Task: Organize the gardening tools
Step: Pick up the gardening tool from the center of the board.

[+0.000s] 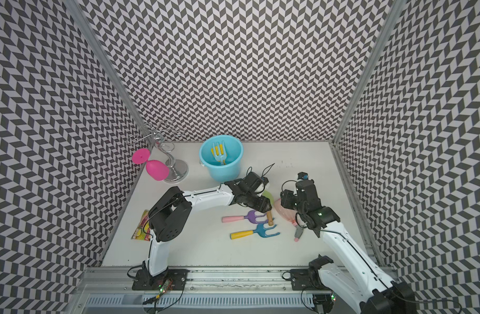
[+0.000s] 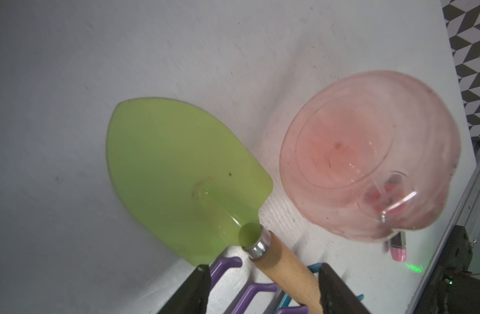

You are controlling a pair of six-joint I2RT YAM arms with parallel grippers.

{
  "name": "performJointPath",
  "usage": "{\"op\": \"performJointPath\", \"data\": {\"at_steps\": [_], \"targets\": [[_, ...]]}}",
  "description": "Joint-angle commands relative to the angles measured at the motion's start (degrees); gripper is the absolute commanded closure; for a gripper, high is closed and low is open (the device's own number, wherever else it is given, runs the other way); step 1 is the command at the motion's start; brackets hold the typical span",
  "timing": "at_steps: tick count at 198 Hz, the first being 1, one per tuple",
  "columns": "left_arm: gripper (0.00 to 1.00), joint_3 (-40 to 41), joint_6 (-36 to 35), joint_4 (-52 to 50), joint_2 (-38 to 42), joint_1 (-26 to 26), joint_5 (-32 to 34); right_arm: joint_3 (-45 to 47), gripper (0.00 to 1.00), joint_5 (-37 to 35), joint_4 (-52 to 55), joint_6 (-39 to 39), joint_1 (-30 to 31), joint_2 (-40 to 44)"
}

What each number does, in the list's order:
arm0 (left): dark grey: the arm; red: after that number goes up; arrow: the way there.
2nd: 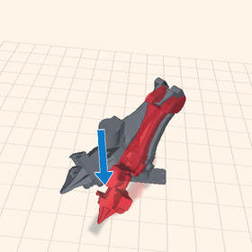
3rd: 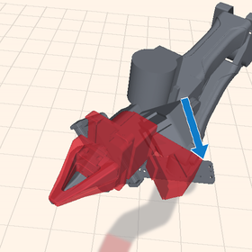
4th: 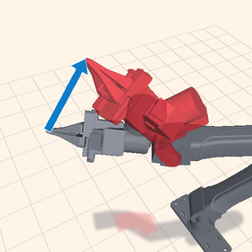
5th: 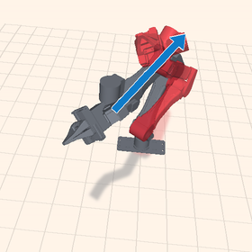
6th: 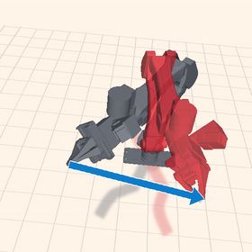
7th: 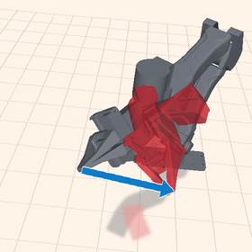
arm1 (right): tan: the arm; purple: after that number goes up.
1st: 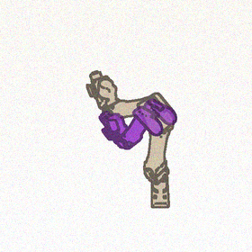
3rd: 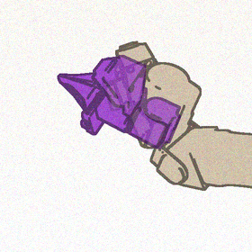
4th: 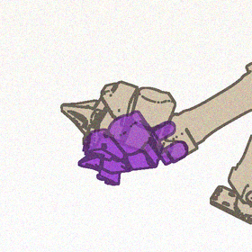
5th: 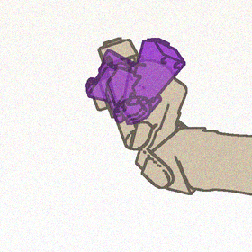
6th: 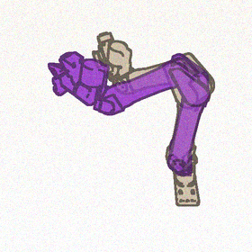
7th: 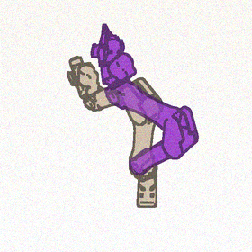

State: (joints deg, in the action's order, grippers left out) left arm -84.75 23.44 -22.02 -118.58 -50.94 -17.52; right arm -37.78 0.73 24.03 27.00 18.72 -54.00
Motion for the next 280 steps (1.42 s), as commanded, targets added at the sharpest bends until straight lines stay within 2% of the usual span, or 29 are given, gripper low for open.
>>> {"op": "performJointPath", "data": {"at_steps": [1, 40, 73, 99, 137, 221, 280], "targets": [[0.34, -3.6, -0.4, -1.4, -1.9, 0.3, -2.0, 0.5, 0.48, 0.1, -1.4, -0.6, -0.6, 0.8], [0.35, -6.7, 0.0, -4.2, -4.3, 0.4, -1.7, 0.5, 0.48, 0.2, -1.1, -0.8, -0.9, 0.9], [0.36, -3.5, 0.3, -4.3, -1.3, 0.5, 0.8, 0.7, 0.48, 0.3, -1.3, -0.8, -0.9, 1.1], [0.35, -0.6, 0.2, -3.4, -0.1, 0.4, -0.2, 0.8, 0.48, 0.4, -1.9, -0.9, -1.0, 0.8], [0.36, -0.7, 0.2, -2.6, -1.2, 0.7, -1.1, 0.2, 0.48, 1.0, -1.9, -1.3, -1.0, -0.6], [0.34, -9.8, -0.7, -4.8, -8.2, 0.9, -5.0, 0.7, 0.48, -0.1, -1.6, -1.1, -1.1, 0.4], [0.4, -10.6, -0.7, -7.0, -8.6, 1.1, -2.6, 1.0, 0.48, -0.3, -2.1, -1.1, -1.4, 0.1]]}}
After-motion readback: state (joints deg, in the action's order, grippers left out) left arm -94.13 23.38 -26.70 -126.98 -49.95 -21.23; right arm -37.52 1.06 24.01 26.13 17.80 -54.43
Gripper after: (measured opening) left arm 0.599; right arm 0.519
